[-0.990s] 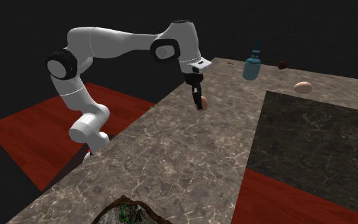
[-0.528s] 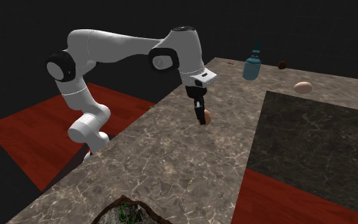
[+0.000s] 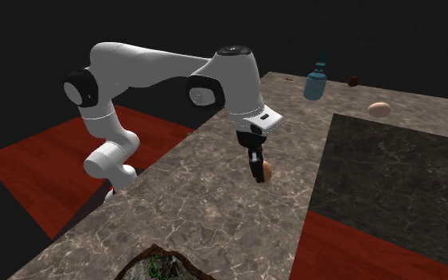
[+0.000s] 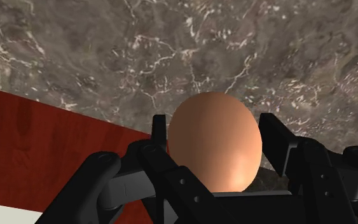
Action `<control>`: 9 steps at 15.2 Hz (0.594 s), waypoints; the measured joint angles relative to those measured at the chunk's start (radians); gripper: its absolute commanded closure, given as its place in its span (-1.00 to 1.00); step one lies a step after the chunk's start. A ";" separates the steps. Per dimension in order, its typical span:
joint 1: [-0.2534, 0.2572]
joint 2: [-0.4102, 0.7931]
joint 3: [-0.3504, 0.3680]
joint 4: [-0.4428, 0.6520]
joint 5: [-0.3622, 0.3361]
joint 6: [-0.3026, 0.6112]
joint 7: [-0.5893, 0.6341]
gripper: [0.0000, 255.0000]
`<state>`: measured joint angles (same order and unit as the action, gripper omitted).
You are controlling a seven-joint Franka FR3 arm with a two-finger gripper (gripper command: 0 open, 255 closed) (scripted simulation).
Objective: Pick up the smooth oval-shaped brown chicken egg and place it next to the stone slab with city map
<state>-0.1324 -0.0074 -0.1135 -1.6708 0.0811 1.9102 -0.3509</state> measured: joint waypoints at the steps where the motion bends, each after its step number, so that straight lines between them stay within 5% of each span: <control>1: -0.010 0.024 -0.011 0.022 0.008 -0.001 -0.022 1.00; 9: -0.117 0.220 -0.083 0.251 0.089 -0.056 -0.203 1.00</control>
<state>-0.2498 0.2126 -0.1967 -1.4194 0.1703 1.8543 -0.5541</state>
